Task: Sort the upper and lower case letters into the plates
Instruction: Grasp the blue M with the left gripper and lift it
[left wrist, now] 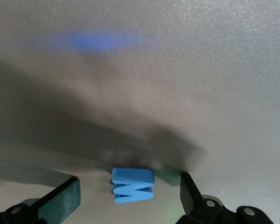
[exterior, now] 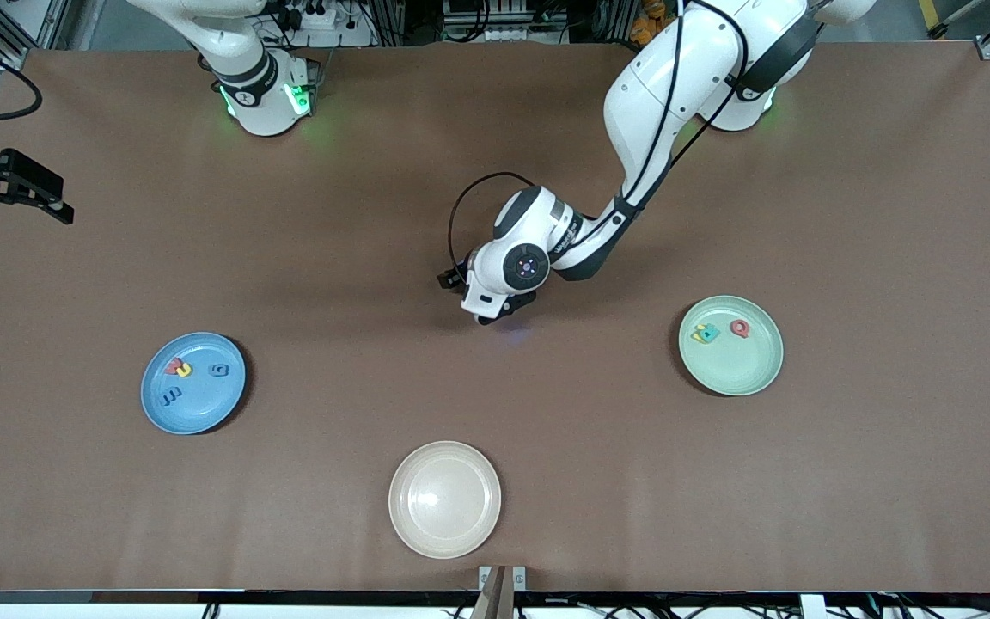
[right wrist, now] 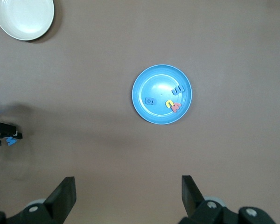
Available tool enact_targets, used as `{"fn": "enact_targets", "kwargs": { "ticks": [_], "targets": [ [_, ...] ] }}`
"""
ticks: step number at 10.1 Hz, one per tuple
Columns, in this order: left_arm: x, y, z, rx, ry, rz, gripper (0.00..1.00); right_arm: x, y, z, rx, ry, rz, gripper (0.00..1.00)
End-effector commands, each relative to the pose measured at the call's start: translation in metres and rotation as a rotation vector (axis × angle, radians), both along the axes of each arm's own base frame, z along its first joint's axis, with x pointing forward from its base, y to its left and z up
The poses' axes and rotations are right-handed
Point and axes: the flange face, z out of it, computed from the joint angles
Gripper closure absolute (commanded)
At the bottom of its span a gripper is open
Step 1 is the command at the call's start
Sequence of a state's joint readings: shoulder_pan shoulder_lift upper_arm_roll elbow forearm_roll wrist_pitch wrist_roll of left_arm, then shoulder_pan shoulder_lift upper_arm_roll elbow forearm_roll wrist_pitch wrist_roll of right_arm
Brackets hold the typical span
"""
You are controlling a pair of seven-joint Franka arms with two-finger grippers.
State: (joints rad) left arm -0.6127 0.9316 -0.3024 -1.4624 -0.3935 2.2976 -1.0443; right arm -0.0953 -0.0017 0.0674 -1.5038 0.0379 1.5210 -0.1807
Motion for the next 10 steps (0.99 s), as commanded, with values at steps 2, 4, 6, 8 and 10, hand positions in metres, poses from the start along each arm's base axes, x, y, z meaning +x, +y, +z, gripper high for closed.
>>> {"fn": "enact_targets", "kwargs": {
  "ticks": [2, 4, 6, 8, 10],
  "targets": [
    [0.0037, -0.0019, -0.0084, 0.019, 0.032, 0.054, 0.36, -0.0035, -0.006, 0.0049, -0.012, 0.011, 0.002, 0.0],
    [0.0041, -0.0012, -0.0096, 0.022, 0.033, 0.057, 0.49, -0.0059, -0.0041, 0.0066, -0.012, 0.016, 0.005, 0.0],
    [0.0034, -0.0004, -0.0122, 0.031, 0.034, 0.059, 0.54, -0.0072, -0.0042, 0.0061, -0.013, 0.024, 0.006, 0.0],
    [0.0038, 0.0014, -0.0158, 0.036, 0.037, 0.064, 0.69, -0.0068, -0.0042, 0.0052, -0.013, 0.025, 0.007, 0.0],
    [0.0056, 0.0027, -0.0149, 0.035, 0.036, 0.064, 0.84, -0.0066, -0.0042, 0.0054, -0.013, 0.024, 0.006, 0.0]
  ]
}}
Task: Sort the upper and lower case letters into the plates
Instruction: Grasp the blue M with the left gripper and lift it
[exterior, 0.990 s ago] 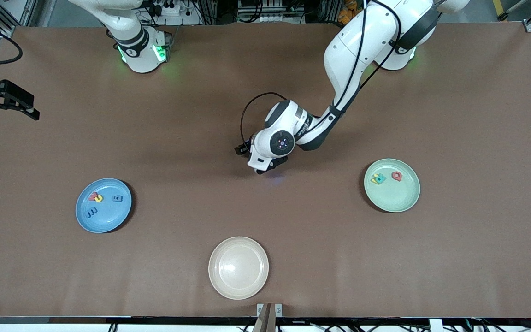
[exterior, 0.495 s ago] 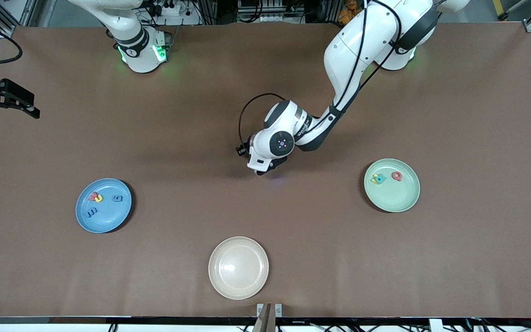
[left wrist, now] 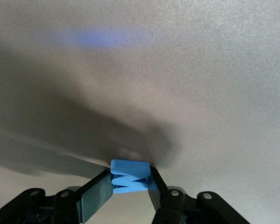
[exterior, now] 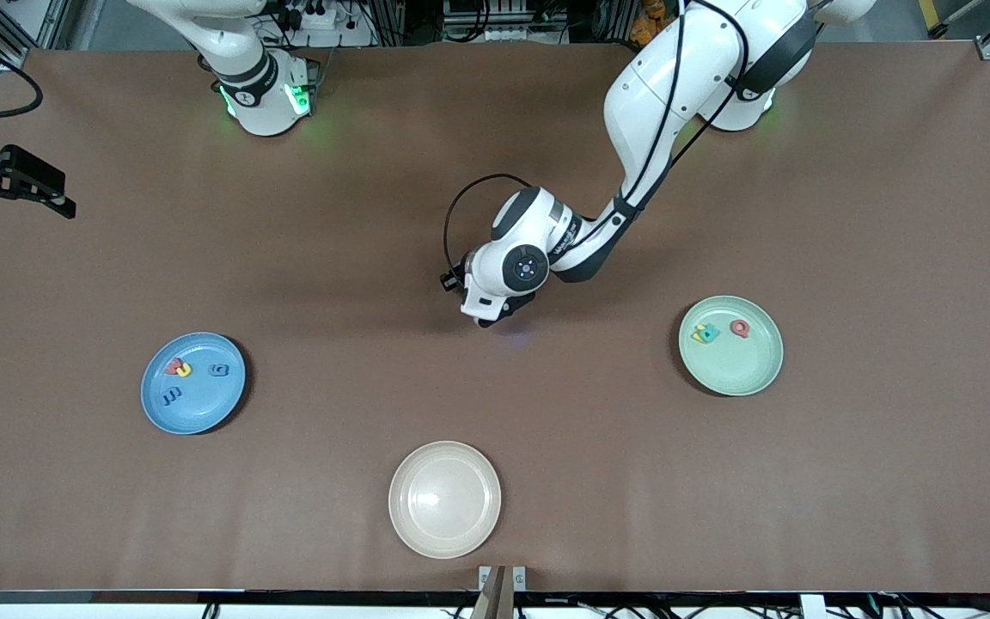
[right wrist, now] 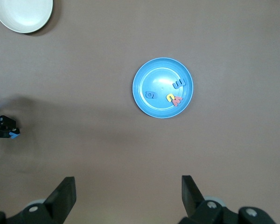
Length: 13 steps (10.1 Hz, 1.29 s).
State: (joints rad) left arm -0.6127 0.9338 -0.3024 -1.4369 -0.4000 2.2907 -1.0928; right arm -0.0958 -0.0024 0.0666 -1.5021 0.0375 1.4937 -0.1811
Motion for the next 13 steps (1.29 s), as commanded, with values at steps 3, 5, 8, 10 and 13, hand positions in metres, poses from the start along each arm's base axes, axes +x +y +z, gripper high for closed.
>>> {"fn": "enact_targets", "kwargs": {
  "ticks": [3, 5, 8, 10, 13],
  "targets": [
    [0.01, 0.02, -0.014, 0.053, 0.067, 0.008, 0.84, -0.002, -0.005, 0.008, -0.015, -0.014, 0.003, 0.0],
    [0.016, 0.021, -0.004, 0.053, 0.08, 0.0, 0.84, -0.002, -0.003, 0.008, -0.015, -0.017, 0.006, 0.0],
    [0.018, 0.022, 0.0, 0.051, 0.089, -0.002, 0.84, -0.002, -0.005, 0.008, -0.014, -0.015, 0.004, 0.0],
    [0.024, 0.025, 0.011, 0.053, 0.103, -0.004, 0.84, -0.004, -0.009, 0.008, -0.014, -0.008, -0.002, 0.0],
    [0.028, 0.028, 0.018, 0.051, 0.104, -0.004, 0.83, -0.005, -0.024, 0.008, -0.014, -0.006, -0.025, 0.0]
  ]
}}
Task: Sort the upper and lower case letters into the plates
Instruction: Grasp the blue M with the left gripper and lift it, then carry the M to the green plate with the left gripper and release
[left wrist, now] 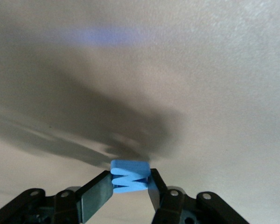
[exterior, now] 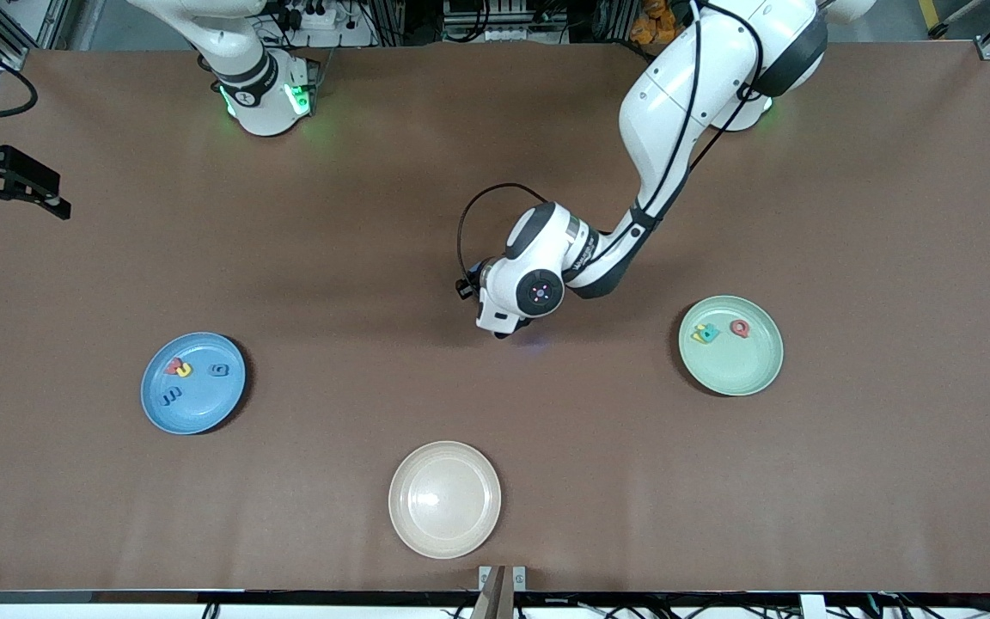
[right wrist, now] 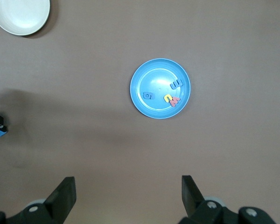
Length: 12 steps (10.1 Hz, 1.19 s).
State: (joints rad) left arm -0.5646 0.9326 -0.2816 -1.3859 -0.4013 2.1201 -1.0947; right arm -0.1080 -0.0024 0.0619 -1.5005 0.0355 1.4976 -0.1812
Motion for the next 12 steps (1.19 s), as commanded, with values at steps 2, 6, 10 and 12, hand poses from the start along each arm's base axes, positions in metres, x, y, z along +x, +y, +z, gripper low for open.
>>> {"fn": "enact_targets", "kwargs": {
  "ticks": [2, 6, 10, 12],
  "targets": [
    [0.018, 0.019, 0.017, 0.013, 0.02, 0.016, 0.83, -0.006, -0.017, 0.007, -0.01, -0.001, -0.01, 0.0],
    [0.07, 0.11, 0.048, 0.015, 0.043, -0.127, 0.83, -0.008, -0.014, 0.012, -0.013, -0.009, -0.013, 0.0],
    [0.104, 0.234, 0.064, 0.047, 0.071, -0.423, 0.82, -0.009, -0.012, 0.014, -0.012, -0.016, -0.011, 0.0],
    [0.127, 0.311, 0.067, -0.022, 0.065, -0.554, 0.82, -0.01, -0.012, 0.016, -0.012, -0.016, -0.011, 0.0]
  ]
}}
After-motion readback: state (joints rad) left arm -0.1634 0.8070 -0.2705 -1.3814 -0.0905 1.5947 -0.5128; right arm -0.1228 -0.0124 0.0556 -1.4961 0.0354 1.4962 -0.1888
